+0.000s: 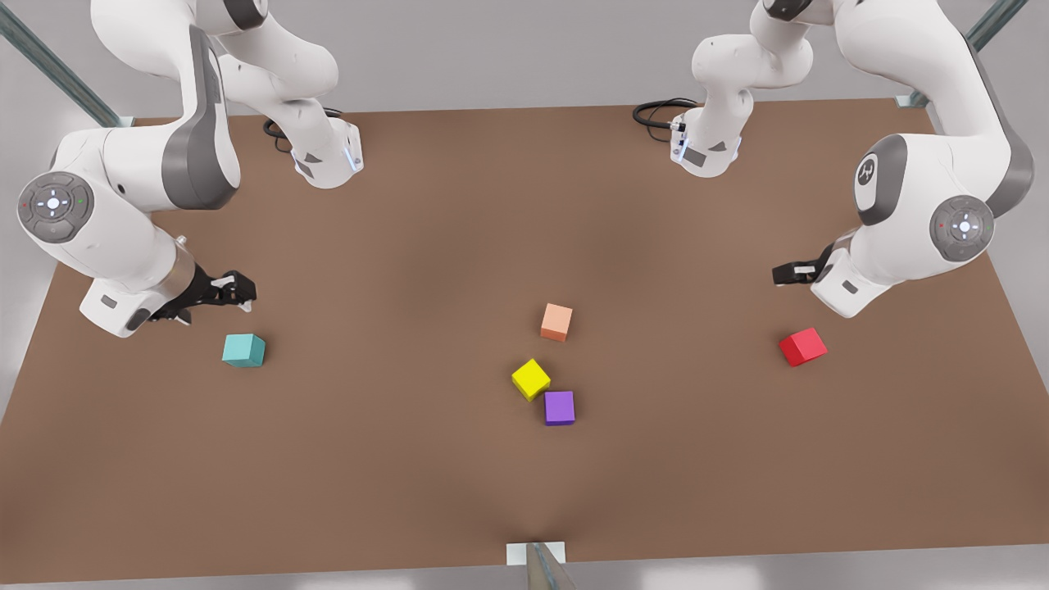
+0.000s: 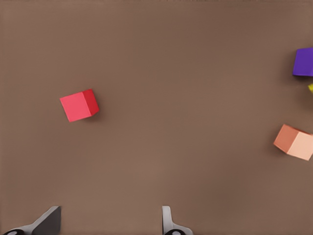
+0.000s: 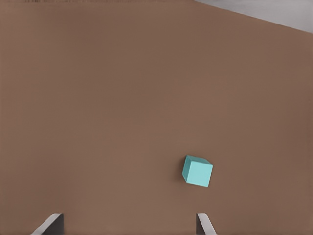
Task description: Pick up red wooden cube and pass to hand red wooden cube and place in blue wooden cube
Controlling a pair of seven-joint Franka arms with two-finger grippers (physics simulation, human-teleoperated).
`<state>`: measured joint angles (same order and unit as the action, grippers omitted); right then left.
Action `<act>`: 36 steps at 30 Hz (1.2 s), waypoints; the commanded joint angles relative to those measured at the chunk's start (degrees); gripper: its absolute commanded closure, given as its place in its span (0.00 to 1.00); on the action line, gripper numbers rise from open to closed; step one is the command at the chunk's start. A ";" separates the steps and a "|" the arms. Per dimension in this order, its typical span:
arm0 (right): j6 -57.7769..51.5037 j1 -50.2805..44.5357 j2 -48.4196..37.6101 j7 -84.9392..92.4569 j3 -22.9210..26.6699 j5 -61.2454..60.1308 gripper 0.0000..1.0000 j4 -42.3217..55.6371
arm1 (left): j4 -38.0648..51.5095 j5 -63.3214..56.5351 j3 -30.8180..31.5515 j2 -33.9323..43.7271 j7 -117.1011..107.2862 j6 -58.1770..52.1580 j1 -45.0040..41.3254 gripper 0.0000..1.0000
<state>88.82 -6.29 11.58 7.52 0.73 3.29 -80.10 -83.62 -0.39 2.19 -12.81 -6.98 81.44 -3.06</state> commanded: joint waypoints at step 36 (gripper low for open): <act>0.74 0.05 -1.38 0.83 -0.03 0.40 0.00 -3.58 | -15.95 7.15 -12.65 -23.84 -1.37 40.29 5.78 0.00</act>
<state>89.52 -6.24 10.26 8.22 0.68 3.73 -83.58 -99.15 6.79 -10.45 -36.67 -7.90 117.41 2.68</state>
